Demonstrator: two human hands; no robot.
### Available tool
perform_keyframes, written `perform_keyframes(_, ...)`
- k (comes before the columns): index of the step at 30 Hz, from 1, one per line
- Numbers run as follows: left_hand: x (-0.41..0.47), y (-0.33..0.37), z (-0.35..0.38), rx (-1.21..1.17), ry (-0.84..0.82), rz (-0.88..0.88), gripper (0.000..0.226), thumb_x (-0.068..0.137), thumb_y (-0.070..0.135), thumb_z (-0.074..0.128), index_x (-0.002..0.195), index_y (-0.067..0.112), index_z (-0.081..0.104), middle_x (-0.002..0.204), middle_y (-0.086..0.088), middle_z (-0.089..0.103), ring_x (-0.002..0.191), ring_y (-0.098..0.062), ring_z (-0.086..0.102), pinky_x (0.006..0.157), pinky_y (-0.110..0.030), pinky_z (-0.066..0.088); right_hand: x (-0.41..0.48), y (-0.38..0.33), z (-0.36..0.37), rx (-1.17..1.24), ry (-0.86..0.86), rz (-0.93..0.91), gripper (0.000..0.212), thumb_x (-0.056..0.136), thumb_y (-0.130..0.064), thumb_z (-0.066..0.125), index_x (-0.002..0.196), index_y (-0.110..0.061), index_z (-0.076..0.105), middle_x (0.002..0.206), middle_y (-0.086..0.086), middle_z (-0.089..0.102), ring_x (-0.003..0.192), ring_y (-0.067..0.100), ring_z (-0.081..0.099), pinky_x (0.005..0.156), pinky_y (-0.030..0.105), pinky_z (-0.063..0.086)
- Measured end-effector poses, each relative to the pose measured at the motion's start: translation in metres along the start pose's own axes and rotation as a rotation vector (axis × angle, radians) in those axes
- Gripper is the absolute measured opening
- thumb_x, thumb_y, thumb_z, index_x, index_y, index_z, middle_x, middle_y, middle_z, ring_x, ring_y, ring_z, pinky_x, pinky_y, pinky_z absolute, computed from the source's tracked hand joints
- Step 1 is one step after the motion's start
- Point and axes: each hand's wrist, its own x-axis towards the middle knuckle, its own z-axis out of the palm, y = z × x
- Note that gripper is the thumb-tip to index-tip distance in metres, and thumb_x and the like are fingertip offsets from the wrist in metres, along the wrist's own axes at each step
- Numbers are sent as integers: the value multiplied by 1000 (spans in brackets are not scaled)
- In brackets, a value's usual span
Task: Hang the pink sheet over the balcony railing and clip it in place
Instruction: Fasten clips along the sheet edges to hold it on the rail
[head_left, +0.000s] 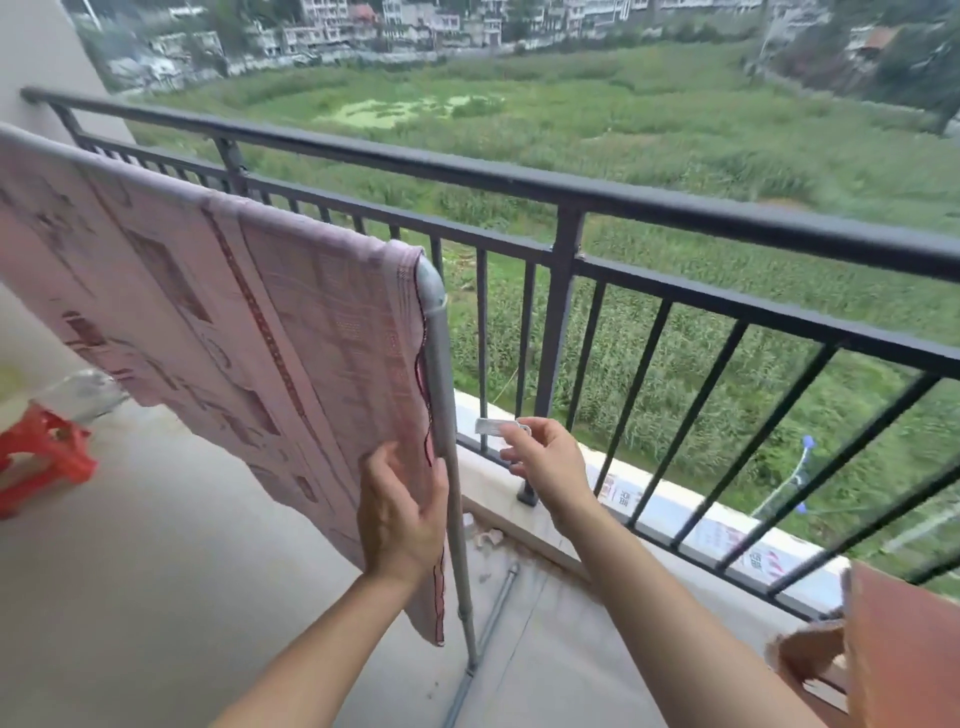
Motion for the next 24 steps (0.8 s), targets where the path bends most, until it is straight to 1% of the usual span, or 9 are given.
perform_keyframes(3,13,2,-3,97,15,25,46,91,45,48,114,6,52,102,-8,59,87,-22,56,70,-25,40,9,-9,3,55,-65,92,32,91,-39,62,106,-11,61,97,7,69,71,14,65,67,32,51)
perform_keyframes(5,17,0,-5,202,23,28,26,94,32,48,99,9,59,94,-7,60,86,-26,58,66,-26,37,12,-15,4,139,-100,175,28,94,-36,59,106,-10,59,89,7,65,67,15,59,65,31,46)
perform_keyframes(8,11,6,-8,242,101,-59,10,94,10,54,86,6,58,82,-9,59,76,-29,56,63,-28,33,15,-23,2,304,-202,275,14,93,-19,62,101,-7,60,91,9,64,72,17,65,61,25,49)
perform_keyframes(12,-2,12,-10,273,91,-114,10,93,15,50,83,11,51,74,-10,58,72,-33,54,61,-30,32,27,-27,0,392,-370,373,9,86,6,51,93,2,54,96,15,56,79,25,70,53,20,55)
perform_keyframes(14,-3,16,-8,294,76,-152,10,92,12,55,84,13,50,74,-9,58,74,-34,55,61,-31,32,31,-30,2,311,-432,419,9,87,2,44,94,-2,50,93,13,51,74,24,64,50,22,53)
perform_keyframes(17,-4,26,-7,329,64,-178,10,91,15,59,85,14,51,78,-6,61,79,-31,57,62,-32,37,38,-33,8,142,-548,420,4,88,-13,43,87,-13,46,78,5,44,58,18,52,47,23,40)
perform_keyframes(19,-4,30,-6,344,56,-203,13,90,19,60,84,15,50,80,-3,62,79,-28,57,64,-32,38,43,-38,12,100,-598,398,7,88,-21,45,88,-15,49,77,3,46,51,15,52,46,23,37)
perform_keyframes(22,-2,34,-6,324,35,-227,12,91,23,61,84,16,54,81,2,64,79,-26,58,66,-32,39,50,-45,16,96,-586,340,9,92,-19,47,87,-14,53,75,2,50,55,15,55,50,24,37)
perform_keyframes(24,0,36,-5,328,18,-245,11,92,24,61,86,16,56,81,6,63,77,-24,57,66,-30,37,53,-48,17,62,-600,277,5,88,-18,51,88,-14,49,72,1,44,54,14,47,49,25,38)
